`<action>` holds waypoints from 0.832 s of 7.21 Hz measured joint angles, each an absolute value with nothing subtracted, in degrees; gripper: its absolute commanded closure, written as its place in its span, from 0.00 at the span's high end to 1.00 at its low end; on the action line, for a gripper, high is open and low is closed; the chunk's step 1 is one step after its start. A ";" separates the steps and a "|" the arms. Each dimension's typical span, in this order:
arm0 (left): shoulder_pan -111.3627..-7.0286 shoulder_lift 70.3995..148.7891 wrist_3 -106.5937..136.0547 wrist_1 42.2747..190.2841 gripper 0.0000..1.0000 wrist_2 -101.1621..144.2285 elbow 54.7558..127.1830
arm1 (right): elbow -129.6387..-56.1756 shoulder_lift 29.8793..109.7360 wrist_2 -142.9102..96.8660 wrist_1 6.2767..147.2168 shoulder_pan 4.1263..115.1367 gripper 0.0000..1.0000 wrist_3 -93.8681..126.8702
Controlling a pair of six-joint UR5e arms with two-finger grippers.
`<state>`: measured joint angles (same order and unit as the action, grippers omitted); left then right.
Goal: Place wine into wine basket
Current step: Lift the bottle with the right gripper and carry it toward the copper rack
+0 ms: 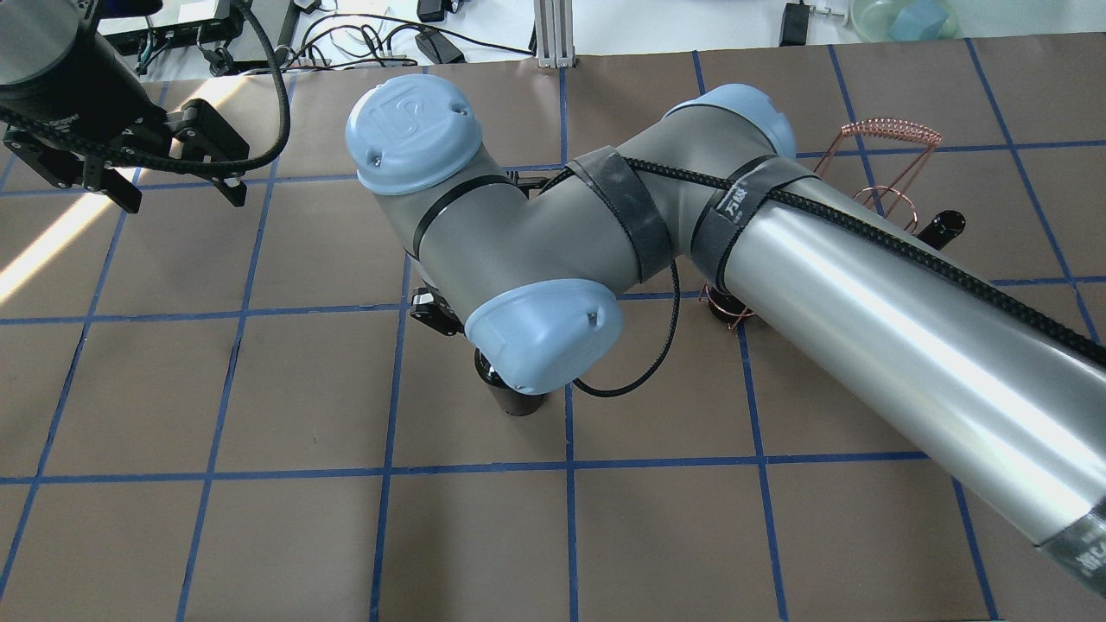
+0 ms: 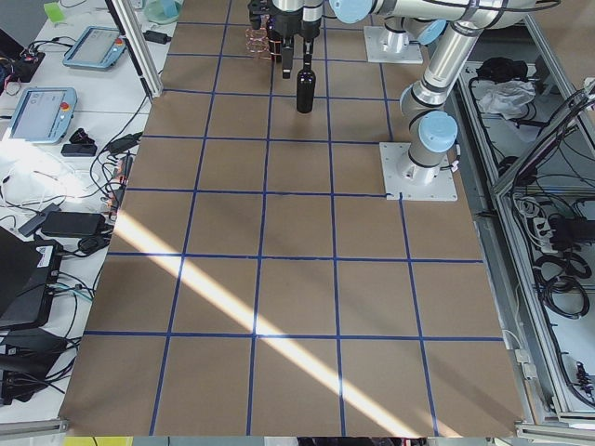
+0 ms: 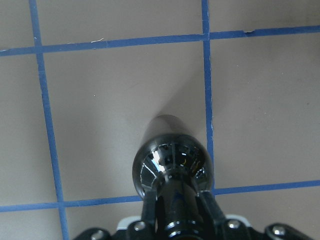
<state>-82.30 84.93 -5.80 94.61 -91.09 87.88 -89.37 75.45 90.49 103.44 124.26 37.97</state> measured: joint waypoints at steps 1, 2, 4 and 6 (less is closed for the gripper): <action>-82.29 84.92 -5.80 94.61 1.00 -91.08 87.88 | -89.15 75.72 90.47 103.33 124.17 0.00 37.97; -82.29 84.90 -5.78 94.62 1.00 -91.06 87.89 | -88.81 76.73 90.77 102.16 123.99 0.00 38.04; -82.26 84.87 -5.76 94.60 1.00 -91.00 87.75 | -88.55 81.19 91.23 96.15 121.76 0.00 37.31; -82.19 84.87 -5.83 94.59 1.00 -91.06 87.69 | -88.53 87.05 91.81 86.65 117.09 0.00 31.42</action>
<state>-82.19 84.87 -5.83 94.59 -91.06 87.69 -88.53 87.05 91.81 86.65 117.09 31.42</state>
